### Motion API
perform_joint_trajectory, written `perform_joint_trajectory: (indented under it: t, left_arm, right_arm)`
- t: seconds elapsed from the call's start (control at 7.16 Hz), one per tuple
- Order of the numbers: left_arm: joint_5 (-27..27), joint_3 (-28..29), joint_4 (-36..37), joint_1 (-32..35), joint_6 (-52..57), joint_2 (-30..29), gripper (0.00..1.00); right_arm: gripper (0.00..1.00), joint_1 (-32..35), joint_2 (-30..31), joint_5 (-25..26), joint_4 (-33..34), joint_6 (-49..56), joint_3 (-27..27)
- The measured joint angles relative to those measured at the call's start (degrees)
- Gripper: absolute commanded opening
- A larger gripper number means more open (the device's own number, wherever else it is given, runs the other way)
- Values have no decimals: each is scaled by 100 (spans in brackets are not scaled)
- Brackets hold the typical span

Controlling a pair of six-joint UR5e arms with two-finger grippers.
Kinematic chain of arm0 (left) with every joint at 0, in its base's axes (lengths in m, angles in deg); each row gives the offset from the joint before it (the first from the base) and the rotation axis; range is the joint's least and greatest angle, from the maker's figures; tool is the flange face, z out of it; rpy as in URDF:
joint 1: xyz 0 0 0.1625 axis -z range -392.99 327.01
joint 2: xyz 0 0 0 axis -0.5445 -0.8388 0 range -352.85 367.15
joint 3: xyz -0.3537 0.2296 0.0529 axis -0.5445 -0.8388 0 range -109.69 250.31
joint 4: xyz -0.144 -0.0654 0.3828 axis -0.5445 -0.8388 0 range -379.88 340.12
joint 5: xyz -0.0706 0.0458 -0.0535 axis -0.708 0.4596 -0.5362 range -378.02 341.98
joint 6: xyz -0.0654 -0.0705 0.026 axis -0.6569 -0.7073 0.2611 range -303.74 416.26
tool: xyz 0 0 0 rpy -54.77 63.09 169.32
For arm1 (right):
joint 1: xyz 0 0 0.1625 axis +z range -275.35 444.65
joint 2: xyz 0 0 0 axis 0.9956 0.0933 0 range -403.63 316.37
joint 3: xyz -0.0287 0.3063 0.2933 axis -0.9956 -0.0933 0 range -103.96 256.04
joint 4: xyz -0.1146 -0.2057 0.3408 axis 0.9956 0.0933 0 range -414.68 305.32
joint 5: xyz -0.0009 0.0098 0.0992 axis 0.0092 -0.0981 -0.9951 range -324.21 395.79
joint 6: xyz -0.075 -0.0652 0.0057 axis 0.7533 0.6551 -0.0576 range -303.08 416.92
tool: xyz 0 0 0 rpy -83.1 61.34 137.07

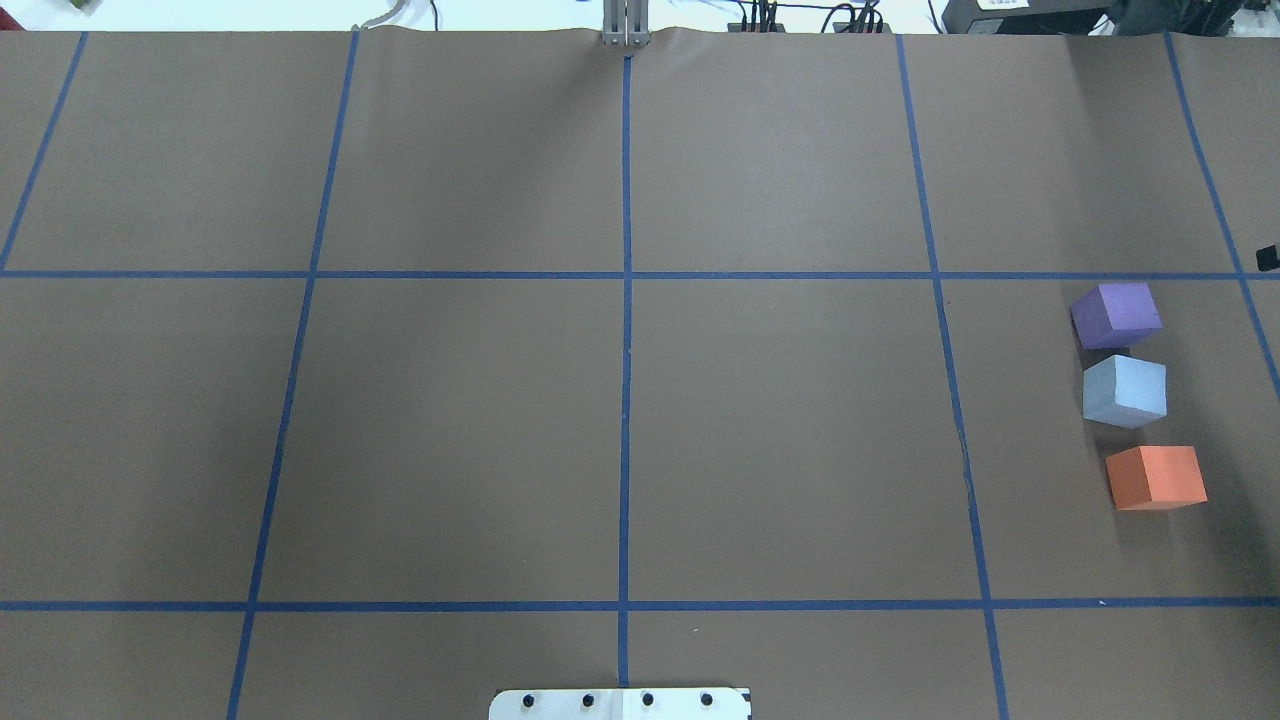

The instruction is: Place blue block between orange and purple blocks

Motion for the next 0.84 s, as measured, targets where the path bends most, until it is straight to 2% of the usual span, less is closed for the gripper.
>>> perform_joint_trajectory:
  t: [0.28, 0.84]
  left_arm:
    - [-84, 403, -118, 125, 205, 30, 100]
    - [-89, 550, -132, 141, 66, 171, 100]
  right_arm:
    - [100, -43, 172, 14, -2, 119, 63]
    - [100, -479, 179, 315, 7, 168, 329]
